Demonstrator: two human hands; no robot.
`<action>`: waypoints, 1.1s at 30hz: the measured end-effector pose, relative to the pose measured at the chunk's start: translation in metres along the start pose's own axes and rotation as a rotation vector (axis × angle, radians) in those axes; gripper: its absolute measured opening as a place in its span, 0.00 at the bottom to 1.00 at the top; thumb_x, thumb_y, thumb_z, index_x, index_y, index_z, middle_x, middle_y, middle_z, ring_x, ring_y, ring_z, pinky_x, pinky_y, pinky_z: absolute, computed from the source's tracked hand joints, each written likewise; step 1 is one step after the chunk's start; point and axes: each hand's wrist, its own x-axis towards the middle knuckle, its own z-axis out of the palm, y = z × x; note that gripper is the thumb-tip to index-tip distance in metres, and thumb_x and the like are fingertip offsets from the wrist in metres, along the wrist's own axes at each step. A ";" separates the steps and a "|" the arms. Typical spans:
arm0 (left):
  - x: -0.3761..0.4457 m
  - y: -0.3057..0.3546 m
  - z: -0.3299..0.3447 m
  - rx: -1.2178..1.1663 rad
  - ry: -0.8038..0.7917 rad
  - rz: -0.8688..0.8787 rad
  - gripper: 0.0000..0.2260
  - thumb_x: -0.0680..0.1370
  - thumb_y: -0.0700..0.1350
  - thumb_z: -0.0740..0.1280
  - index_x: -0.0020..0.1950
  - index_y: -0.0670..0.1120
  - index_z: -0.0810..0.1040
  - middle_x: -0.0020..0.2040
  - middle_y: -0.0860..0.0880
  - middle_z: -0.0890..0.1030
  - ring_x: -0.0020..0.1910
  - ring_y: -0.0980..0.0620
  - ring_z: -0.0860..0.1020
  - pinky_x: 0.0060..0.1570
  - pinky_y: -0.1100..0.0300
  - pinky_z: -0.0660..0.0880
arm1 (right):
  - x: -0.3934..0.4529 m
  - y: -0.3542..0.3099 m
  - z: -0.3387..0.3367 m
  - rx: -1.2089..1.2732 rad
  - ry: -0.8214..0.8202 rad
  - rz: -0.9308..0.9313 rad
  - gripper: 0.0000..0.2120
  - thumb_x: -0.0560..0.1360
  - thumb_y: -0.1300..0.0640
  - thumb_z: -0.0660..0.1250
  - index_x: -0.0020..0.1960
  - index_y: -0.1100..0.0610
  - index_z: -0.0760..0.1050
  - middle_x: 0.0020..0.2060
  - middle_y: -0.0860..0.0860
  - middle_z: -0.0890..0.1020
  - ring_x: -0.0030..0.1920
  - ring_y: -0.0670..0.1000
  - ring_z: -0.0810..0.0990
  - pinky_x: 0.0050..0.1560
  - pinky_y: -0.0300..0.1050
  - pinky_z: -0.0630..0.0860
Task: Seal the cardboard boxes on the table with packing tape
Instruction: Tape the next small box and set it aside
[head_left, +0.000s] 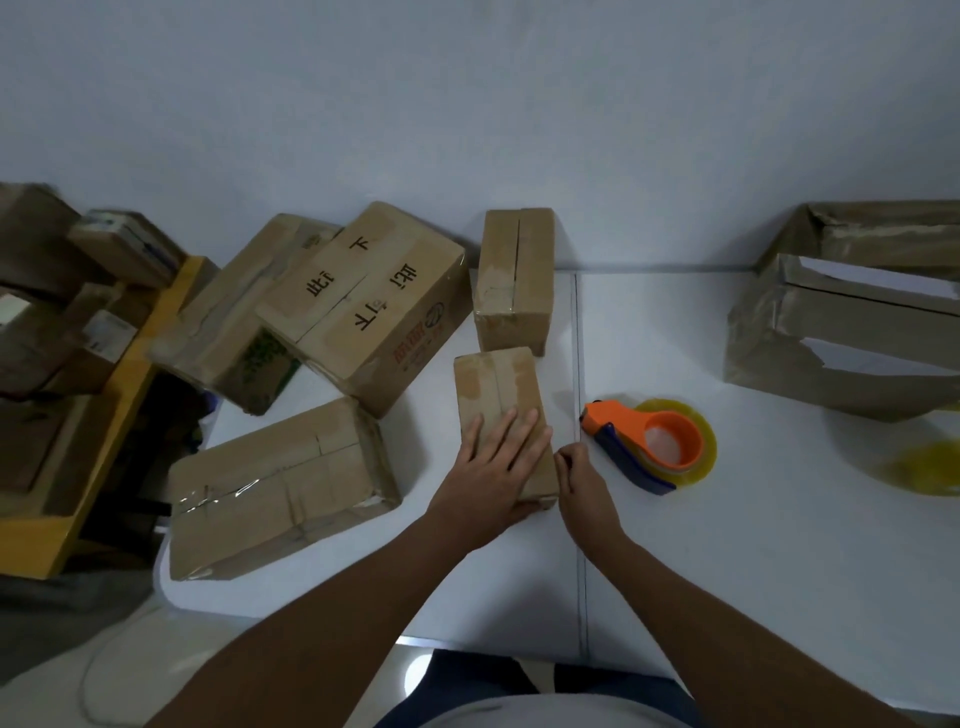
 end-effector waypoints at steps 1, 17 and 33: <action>0.000 0.000 -0.001 0.002 -0.005 0.000 0.40 0.77 0.65 0.60 0.81 0.46 0.52 0.81 0.43 0.55 0.80 0.41 0.54 0.75 0.37 0.54 | 0.005 0.001 -0.001 -0.041 -0.040 0.007 0.07 0.83 0.54 0.54 0.49 0.54 0.66 0.40 0.52 0.77 0.41 0.53 0.77 0.41 0.51 0.73; 0.002 -0.001 -0.001 0.003 -0.050 0.014 0.38 0.77 0.67 0.50 0.81 0.46 0.54 0.81 0.43 0.55 0.79 0.41 0.54 0.73 0.35 0.58 | 0.003 -0.033 -0.062 -0.741 -0.343 -0.434 0.11 0.77 0.47 0.67 0.44 0.51 0.66 0.46 0.47 0.73 0.45 0.46 0.72 0.39 0.44 0.71; -0.022 -0.021 -0.063 -1.304 0.435 -0.693 0.11 0.83 0.48 0.62 0.63 0.52 0.80 0.67 0.58 0.76 0.68 0.59 0.71 0.65 0.64 0.68 | -0.022 -0.044 -0.024 -0.780 -0.153 -0.632 0.30 0.76 0.42 0.62 0.73 0.54 0.64 0.76 0.51 0.60 0.76 0.54 0.56 0.75 0.53 0.57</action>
